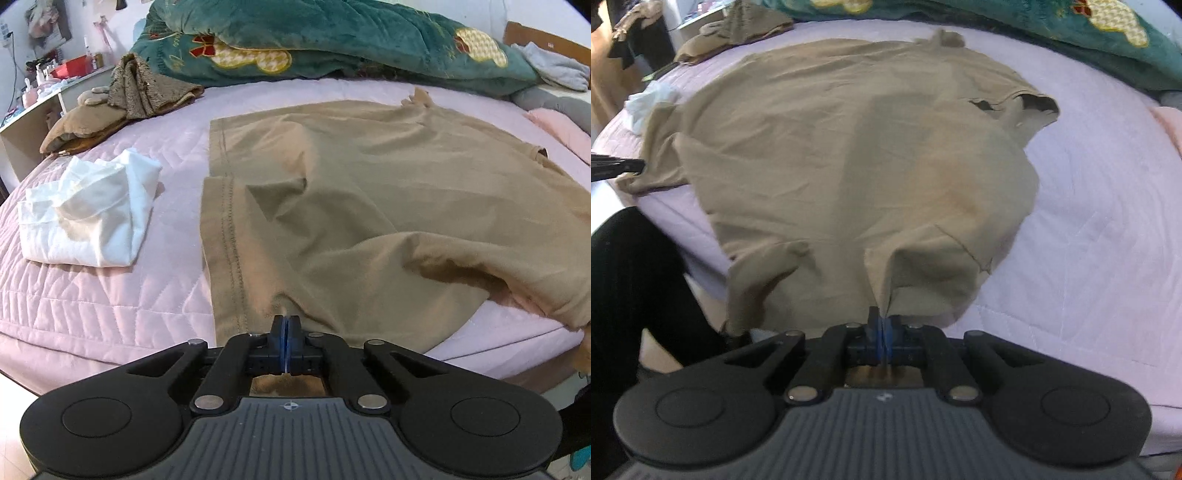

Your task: Fold clothes

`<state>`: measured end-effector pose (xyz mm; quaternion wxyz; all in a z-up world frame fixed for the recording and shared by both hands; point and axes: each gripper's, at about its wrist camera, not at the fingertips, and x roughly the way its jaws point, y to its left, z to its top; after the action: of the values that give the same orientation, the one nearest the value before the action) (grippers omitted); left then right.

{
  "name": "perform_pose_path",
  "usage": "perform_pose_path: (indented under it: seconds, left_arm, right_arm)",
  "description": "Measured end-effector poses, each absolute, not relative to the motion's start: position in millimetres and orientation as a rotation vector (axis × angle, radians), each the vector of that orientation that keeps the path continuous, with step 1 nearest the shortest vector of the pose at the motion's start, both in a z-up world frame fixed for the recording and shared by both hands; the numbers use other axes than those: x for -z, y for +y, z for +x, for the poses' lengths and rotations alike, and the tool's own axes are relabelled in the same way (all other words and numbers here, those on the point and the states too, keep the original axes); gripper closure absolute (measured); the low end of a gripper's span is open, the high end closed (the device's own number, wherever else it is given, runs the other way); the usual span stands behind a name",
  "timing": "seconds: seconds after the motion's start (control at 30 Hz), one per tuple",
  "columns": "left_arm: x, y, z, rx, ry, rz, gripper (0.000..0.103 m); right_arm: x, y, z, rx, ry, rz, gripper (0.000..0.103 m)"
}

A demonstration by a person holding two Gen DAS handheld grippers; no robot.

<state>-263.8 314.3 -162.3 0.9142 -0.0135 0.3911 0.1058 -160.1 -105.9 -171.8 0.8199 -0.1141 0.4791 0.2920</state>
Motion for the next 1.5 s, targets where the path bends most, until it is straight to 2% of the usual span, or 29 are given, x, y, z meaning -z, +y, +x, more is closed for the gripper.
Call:
perform_pose_path:
  seconds: [0.3, 0.5, 0.57, 0.63, 0.7, 0.73, 0.77, 0.8, 0.83, 0.9, 1.13, 1.2, 1.5]
  left_arm:
    - [128.8, 338.9, -281.8, -0.244, 0.781, -0.032, 0.102]
    - [146.1, 336.7, -296.3, -0.213, 0.878, -0.005, 0.101]
    - [146.1, 331.5, -300.1, -0.229, 0.888, 0.018, 0.091]
    - [139.1, 332.1, -304.7, -0.244, 0.870, 0.023, 0.091]
    - [125.9, 329.6, -306.9, -0.270, 0.839, 0.036, 0.090]
    - [117.5, 326.2, -305.2, -0.286, 0.820, 0.032, 0.087]
    - [108.5, 321.3, -301.2, -0.303, 0.800, 0.022, 0.085]
    - [99.6, 316.5, -297.2, -0.319, 0.779, 0.012, 0.073]
    - [90.6, 311.6, -293.2, -0.335, 0.758, 0.001, 0.051]
    - [75.4, 301.0, -283.4, -0.361, 0.723, -0.022, 0.032]
    - [86.9, 244.6, -239.9, -0.301, 0.752, -0.008, 0.032]
    - [96.2, 236.8, -243.5, -0.277, 0.777, -0.003, 0.032]
    - [121.0, 265.4, -283.6, -0.362, 0.860, 0.045, 0.032]
  right_arm:
    - [120.1, -123.3, -164.1, -0.673, 1.068, -0.204, 0.100]
    - [155.5, -135.0, -168.8, -0.627, 1.196, -0.174, 0.098]
    - [159.9, -133.8, -170.1, -0.611, 1.204, -0.156, 0.096]
    - [154.4, -129.7, -170.2, -0.619, 1.183, -0.170, 0.085]
    - [145.1, -127.5, -168.6, -0.611, 1.139, -0.176, 0.063]
    - [138.1, -127.8, -167.0, -0.603, 1.103, -0.169, 0.058]
    - [131.5, -127.1, -165.2, -0.596, 1.068, -0.154, 0.049]
    - [125.2, -126.5, -162.4, -0.588, 1.035, -0.131, 0.041]
    - [119.4, -125.2, -158.9, -0.583, 0.998, -0.101, 0.037]
    - [114.5, -120.9, -151.1, -0.574, 0.950, -0.039, 0.028]
    - [123.3, -84.0, -146.0, -0.576, 0.917, 0.020, 0.022]
    - [128.1, -85.4, -156.4, -0.582, 0.926, -0.013, 0.016]
    - [148.5, -121.1, -177.2, -0.537, 1.023, -0.055, 0.012]
